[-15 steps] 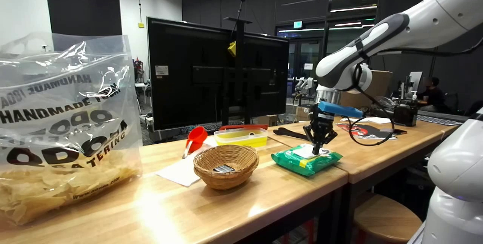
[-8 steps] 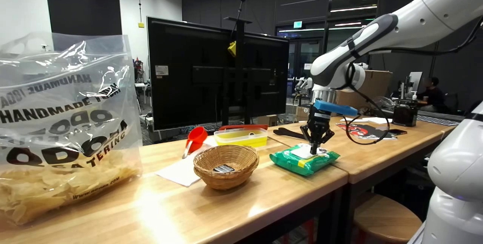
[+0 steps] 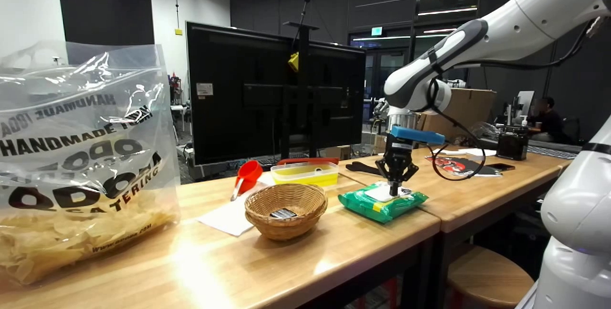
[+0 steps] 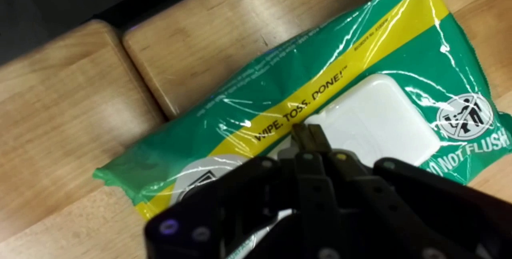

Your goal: Close the wipes

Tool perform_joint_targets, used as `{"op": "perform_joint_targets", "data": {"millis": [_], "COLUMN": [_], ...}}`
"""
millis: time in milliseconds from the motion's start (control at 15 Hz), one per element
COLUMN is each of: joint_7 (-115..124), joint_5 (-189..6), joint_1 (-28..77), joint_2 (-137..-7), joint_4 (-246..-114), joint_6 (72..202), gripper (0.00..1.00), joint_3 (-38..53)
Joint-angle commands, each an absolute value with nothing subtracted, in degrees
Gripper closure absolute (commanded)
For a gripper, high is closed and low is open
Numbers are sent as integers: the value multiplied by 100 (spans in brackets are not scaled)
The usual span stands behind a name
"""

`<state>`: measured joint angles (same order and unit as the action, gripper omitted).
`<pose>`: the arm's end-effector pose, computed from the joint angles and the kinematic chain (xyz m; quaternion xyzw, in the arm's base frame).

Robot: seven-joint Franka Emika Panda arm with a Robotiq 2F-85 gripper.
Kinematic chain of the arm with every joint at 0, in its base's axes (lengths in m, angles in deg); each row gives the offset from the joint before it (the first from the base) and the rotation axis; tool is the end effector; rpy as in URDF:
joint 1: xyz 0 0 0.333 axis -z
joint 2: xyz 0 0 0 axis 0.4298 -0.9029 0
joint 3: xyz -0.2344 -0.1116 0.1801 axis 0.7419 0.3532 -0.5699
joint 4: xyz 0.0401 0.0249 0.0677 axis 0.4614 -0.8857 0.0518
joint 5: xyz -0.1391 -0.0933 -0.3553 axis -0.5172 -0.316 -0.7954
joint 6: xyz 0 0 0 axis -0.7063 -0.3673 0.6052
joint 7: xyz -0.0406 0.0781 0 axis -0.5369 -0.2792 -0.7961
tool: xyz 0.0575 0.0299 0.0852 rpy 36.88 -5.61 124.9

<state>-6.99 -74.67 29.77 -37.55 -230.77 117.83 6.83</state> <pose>0.4105 -0.0401 0.3841 -0.9551 0.2606 0.0959 0.1031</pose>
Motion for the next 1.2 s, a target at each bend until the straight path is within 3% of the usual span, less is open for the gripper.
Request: {"op": "perform_joint_targets", "data": {"millis": [0, 1133], "joint_7": [-677, -613], "joint_5": [-7405, -7297], "joint_1": [2952, 2944], "joint_2": [-4125, -4702], "joint_4": [-22972, -22599], "joint_6": [11724, 11295], "gripper": [100, 100], "joint_3": [625, 671]}}
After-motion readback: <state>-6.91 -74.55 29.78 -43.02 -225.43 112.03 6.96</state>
